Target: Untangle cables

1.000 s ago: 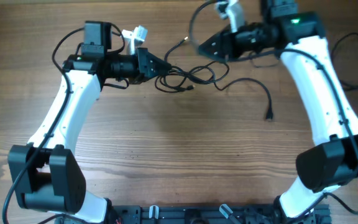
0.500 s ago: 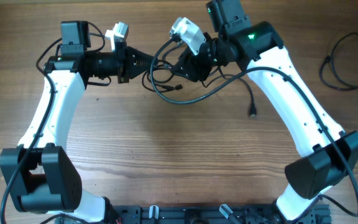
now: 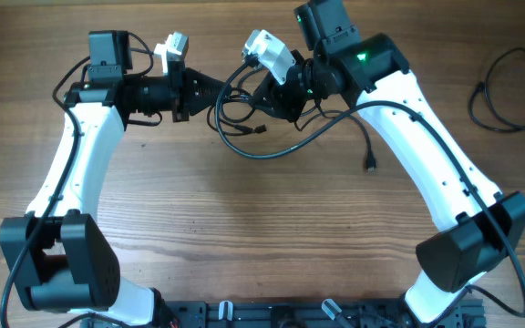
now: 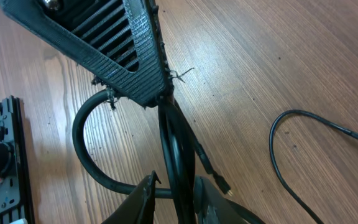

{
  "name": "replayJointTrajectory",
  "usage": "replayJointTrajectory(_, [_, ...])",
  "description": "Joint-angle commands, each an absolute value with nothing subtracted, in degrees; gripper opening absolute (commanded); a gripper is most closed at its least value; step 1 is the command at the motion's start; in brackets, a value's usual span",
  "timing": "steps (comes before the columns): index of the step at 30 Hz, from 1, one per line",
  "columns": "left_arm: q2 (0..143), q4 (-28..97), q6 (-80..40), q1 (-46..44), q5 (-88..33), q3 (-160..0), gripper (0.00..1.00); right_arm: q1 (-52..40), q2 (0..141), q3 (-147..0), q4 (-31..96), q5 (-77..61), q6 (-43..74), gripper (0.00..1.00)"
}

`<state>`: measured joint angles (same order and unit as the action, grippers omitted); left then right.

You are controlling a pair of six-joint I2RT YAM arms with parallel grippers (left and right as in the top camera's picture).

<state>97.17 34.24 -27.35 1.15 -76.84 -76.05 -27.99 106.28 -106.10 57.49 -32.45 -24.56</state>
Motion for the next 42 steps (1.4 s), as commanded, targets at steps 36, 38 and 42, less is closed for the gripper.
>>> replayJointTrajectory(36, [96.3, 46.9, -31.7, 1.6, -23.5, -77.3, 0.04, -19.8, 90.1, -105.9, 50.8, -37.3, 0.5, 0.04])
replayJointTrajectory(38, [96.3, 47.9, -30.2, 1.6, -22.4, -77.3, 0.04, -15.9, 89.8, -105.9, 48.5, -35.1, 8.7, 0.04])
replayJointTrajectory(42, [96.3, 48.3, -28.9, 1.6, -22.4, -77.3, 0.04, -9.8, 90.6, -105.6, 50.6, -22.1, 23.2, 0.04])
